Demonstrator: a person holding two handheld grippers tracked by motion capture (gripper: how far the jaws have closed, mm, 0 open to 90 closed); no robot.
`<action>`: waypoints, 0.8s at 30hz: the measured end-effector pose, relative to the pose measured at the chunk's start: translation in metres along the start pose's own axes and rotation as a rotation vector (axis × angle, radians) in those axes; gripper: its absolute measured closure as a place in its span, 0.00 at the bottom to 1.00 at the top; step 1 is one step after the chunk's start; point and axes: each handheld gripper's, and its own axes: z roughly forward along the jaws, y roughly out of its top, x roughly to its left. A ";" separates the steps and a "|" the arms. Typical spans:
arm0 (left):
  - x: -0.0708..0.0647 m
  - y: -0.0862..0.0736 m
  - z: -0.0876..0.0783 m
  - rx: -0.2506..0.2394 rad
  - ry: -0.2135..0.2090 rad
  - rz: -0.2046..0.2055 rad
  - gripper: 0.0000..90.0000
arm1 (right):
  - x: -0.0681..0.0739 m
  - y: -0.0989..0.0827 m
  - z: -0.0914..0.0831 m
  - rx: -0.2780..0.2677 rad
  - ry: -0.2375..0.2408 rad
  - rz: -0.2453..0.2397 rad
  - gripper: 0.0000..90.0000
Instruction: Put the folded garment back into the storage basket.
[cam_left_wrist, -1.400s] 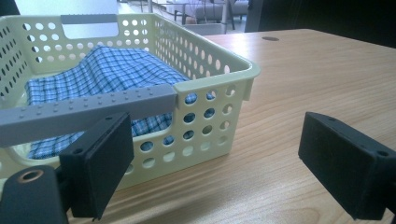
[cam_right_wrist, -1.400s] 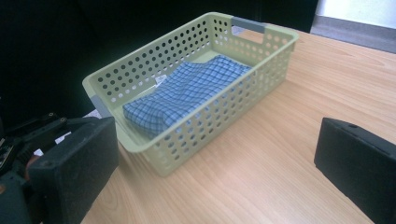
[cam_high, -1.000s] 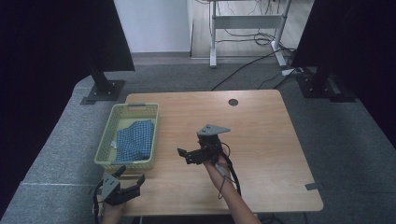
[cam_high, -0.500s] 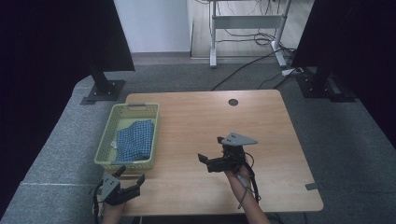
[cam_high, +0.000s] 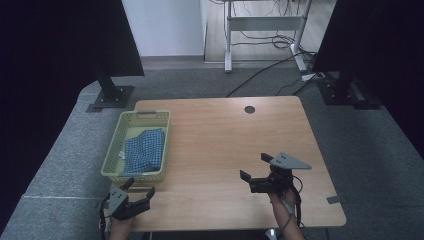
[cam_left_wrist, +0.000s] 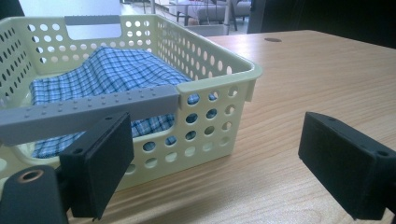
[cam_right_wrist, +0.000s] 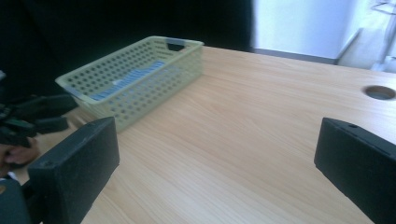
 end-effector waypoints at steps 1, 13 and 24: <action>0.000 0.000 0.000 0.001 0.000 -0.001 0.12 | -0.003 -0.003 -0.004 -0.007 -0.010 0.003 0.00; 0.000 0.000 0.000 0.002 0.003 -0.002 0.12 | -0.034 -0.043 -0.041 -0.025 -0.088 0.039 0.00; 0.000 0.000 0.000 0.001 0.004 -0.004 0.12 | -0.063 -0.089 -0.058 0.022 -0.176 0.071 0.00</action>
